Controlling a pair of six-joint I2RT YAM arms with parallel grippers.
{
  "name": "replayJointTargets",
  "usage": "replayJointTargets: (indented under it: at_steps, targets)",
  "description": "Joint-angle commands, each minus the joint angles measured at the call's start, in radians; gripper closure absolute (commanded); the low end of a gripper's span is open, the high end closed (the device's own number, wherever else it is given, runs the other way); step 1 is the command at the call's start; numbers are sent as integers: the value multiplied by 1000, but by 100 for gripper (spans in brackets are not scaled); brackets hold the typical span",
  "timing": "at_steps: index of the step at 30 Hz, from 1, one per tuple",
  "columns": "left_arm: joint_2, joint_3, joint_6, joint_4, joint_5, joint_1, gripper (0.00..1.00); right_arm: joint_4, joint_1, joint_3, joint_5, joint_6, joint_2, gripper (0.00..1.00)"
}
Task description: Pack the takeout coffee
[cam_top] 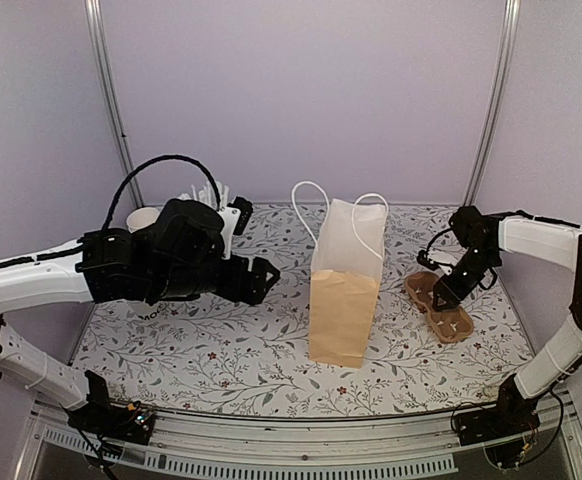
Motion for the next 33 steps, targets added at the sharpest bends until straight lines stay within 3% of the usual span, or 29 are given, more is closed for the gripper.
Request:
replayJointTargets:
  at_steps: [1,28,33]
  targets:
    - [-11,9,-22,-15,2,-4,6,6,-2,8,23,25,10,50]
    - [1,0,-19,-16,10,-4,6,13,-1,76,74,67,133,51]
    - [5,3,-16,-16,10,-4,6,9,1,78,65,60,135,55]
